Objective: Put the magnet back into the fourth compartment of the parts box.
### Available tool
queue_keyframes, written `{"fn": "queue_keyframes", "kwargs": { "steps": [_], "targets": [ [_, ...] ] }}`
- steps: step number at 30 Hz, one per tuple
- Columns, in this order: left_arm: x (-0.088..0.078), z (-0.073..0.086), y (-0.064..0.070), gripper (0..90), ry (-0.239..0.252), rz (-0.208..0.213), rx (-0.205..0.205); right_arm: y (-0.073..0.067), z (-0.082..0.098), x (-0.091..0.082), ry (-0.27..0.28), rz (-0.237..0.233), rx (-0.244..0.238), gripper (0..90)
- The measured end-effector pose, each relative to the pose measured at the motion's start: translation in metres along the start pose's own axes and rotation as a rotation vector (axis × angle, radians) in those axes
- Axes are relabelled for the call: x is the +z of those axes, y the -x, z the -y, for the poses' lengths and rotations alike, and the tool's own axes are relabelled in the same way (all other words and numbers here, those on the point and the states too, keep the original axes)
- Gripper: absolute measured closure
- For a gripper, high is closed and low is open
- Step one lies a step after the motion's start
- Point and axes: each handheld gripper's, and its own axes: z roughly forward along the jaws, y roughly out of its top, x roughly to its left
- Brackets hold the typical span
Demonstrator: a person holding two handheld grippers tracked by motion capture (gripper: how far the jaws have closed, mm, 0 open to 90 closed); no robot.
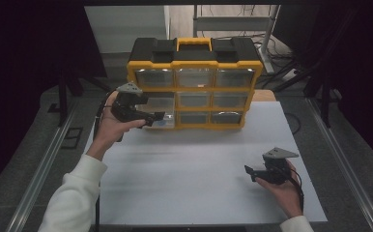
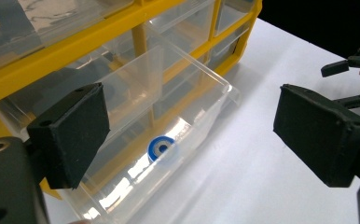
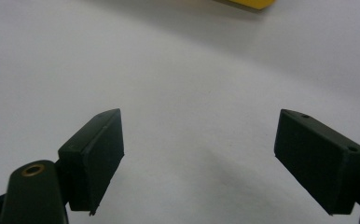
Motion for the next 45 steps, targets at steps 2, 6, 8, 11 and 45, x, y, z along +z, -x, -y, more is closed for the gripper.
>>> {"fn": "queue_keyframes", "kwargs": {
  "steps": [2,6,8,11,45],
  "targets": [
    [-0.003,0.002,0.003,10.3,0.007,0.002,0.004,0.000,0.000,0.001,0.001,0.000,0.006,16.2],
    [-0.008,0.004,0.007,10.6,0.013,-0.003,0.011,0.001,0.000,0.001,0.003,-0.005,0.010,16.0],
    [-0.010,0.006,0.009,11.4,0.018,-0.006,0.013,0.001,0.000,-0.001,0.008,-0.013,0.015,15.9],
    [-0.013,0.010,0.012,11.8,0.026,-0.002,0.008,0.001,-0.001,-0.003,0.024,-0.033,0.021,15.8],
    [-0.012,0.059,0.050,20.0,0.001,0.085,0.004,0.002,-0.004,-0.007,0.046,-0.049,0.021,15.6]
  ]
}}
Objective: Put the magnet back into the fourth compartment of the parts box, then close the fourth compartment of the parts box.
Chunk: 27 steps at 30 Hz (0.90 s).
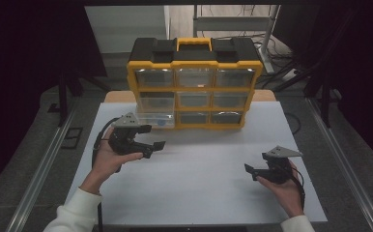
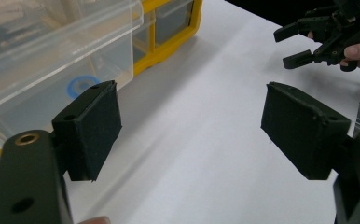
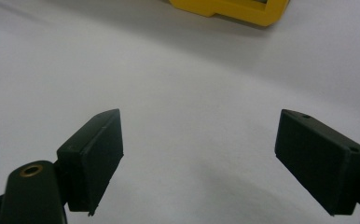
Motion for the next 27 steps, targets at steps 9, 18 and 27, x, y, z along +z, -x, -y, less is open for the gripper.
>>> {"fn": "queue_keyframes", "kwargs": {
  "steps": [9,18,27],
  "targets": [
    [0.008,0.006,-0.004,21.3,-0.007,0.015,-0.023,0.001,0.000,0.001,-0.006,0.003,0.003,15.8],
    [0.010,0.011,-0.003,24.3,-0.002,-0.019,-0.028,0.001,0.000,0.000,-0.005,0.004,0.006,15.9],
    [0.017,0.014,-0.006,52.7,-0.039,-0.053,-0.032,0.000,0.000,0.001,-0.006,0.005,0.003,15.9]
  ]
}}
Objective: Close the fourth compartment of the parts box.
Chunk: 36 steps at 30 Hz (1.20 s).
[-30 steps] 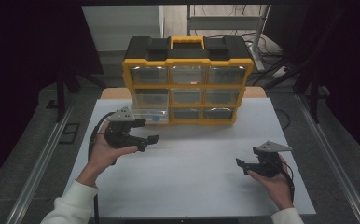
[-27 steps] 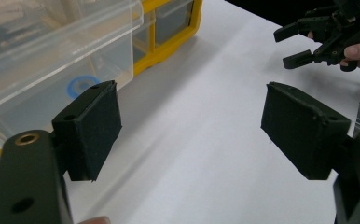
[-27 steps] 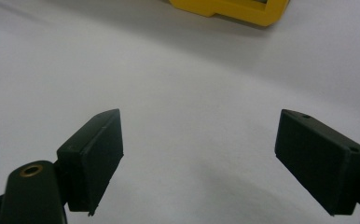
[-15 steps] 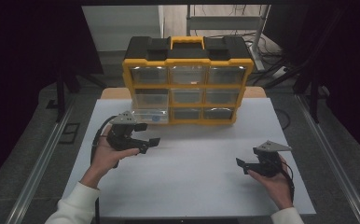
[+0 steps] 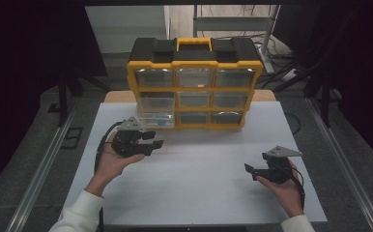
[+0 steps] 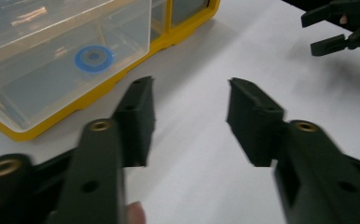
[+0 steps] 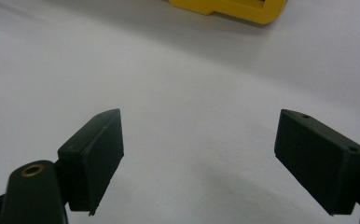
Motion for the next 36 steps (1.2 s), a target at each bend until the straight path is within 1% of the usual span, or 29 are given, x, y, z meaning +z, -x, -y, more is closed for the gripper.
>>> {"fn": "queue_keyframes", "kwargs": {
  "steps": [3,5,8,10,13,17,19,21,27,36],
  "targets": [
    [0.002,0.000,-0.001,61.9,-0.002,-0.015,0.003,0.000,0.000,0.000,0.001,0.001,0.002,15.9],
    [0.003,0.000,-0.003,69.7,0.000,-0.015,-0.003,0.000,0.000,0.000,-0.001,0.001,-0.001,15.9],
    [0.004,0.000,-0.009,83.6,0.014,-0.002,-0.031,0.000,0.000,0.000,-0.002,0.001,-0.001,15.9],
    [0.005,0.000,-0.012,89.2,0.019,-0.011,-0.055,0.000,0.000,0.000,-0.003,0.001,-0.003,15.9],
    [0.006,0.000,-0.014,89.8,0.023,-0.017,-0.063,0.000,0.000,0.000,-0.002,0.003,-0.001,15.9],
    [0.012,-0.001,-0.018,89.8,0.015,-0.031,-0.065,0.000,0.000,0.000,-0.003,0.002,-0.003,15.9],
    [0.014,-0.001,-0.021,89.7,0.017,-0.039,-0.075,0.000,0.000,0.000,-0.003,0.003,-0.001,15.9],
    [0.016,-0.002,-0.025,89.7,0.015,-0.056,-0.086,0.000,0.000,0.000,-0.004,0.004,-0.003,15.9],
    [0.017,-0.002,-0.035,89.7,0.035,-0.067,-0.126,0.000,0.000,0.000,-0.004,0.006,-0.003,15.9],
    [0.018,-0.009,-0.040,89.8,0.049,-0.094,-0.127,0.000,0.000,0.000,-0.006,0.006,-0.003,15.9]
  ]
}}
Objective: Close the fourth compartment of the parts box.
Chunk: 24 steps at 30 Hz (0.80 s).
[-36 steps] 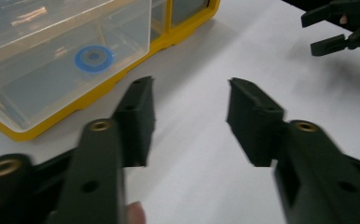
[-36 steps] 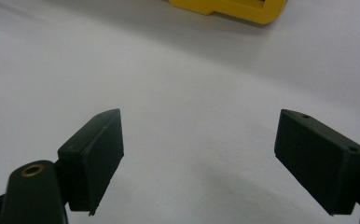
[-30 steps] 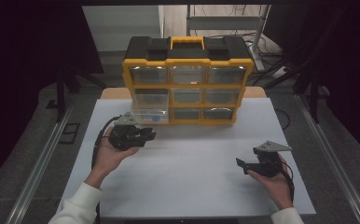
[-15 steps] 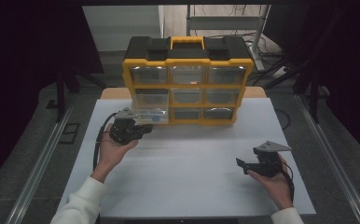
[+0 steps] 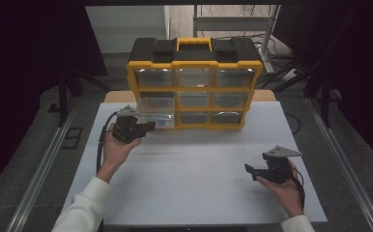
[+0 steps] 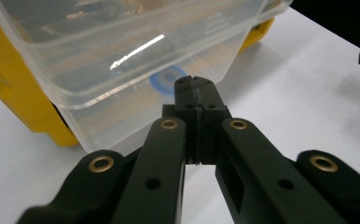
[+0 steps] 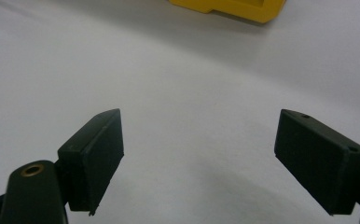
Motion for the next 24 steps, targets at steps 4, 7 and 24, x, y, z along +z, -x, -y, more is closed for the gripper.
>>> {"fn": "queue_keyframes", "kwargs": {
  "steps": [4,7,24],
  "targets": [
    [0.0018,-0.0016,-0.0018,89.8,0.001,-0.005,-0.003,0.0003,0.0000,0.0000,0.000,0.000,0.000,15.9],
    [0.0024,-0.0018,-0.0021,89.8,0.006,-0.001,-0.003,0.0001,0.0001,0.0001,-0.002,0.001,-0.003,15.9],
    [0.0062,-0.0077,-0.0080,89.8,0.026,-0.006,-0.033,-0.0001,0.0000,0.0002,-0.002,0.002,-0.004,15.9]
  ]
}}
